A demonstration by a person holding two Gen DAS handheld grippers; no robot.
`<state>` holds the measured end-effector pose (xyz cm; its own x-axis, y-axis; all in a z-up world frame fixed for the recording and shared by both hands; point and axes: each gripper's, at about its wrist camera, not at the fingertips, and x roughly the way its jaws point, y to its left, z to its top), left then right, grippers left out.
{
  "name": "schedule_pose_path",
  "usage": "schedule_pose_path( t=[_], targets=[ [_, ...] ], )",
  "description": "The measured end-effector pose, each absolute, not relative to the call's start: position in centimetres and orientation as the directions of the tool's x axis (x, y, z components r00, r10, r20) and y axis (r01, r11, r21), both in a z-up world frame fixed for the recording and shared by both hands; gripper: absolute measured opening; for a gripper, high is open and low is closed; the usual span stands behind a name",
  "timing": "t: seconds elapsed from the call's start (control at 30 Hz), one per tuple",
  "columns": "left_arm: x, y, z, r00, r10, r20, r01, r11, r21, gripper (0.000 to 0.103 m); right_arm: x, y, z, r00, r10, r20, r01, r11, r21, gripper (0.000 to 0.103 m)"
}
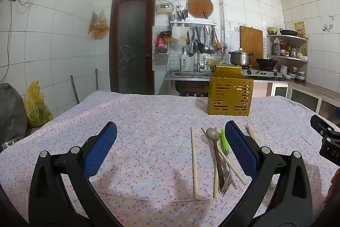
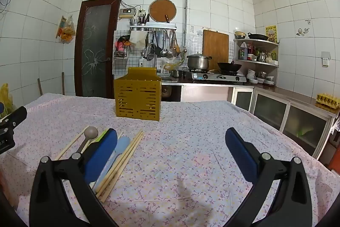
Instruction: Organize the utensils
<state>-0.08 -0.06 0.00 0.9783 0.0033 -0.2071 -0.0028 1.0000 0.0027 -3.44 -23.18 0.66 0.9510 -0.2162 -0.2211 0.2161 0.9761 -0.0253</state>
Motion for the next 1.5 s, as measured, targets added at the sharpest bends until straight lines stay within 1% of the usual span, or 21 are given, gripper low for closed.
schedule_pose_path(
  t=[1.5],
  targets=[
    [-0.03, -0.06, -0.01, 0.977, 0.004, -0.214, -0.003, 1.0, 0.007, 0.098, -3.7, -23.3, 0.74, 0.953, -0.215, -0.211, 0.217, 0.976, -0.015, 0.099]
  ],
)
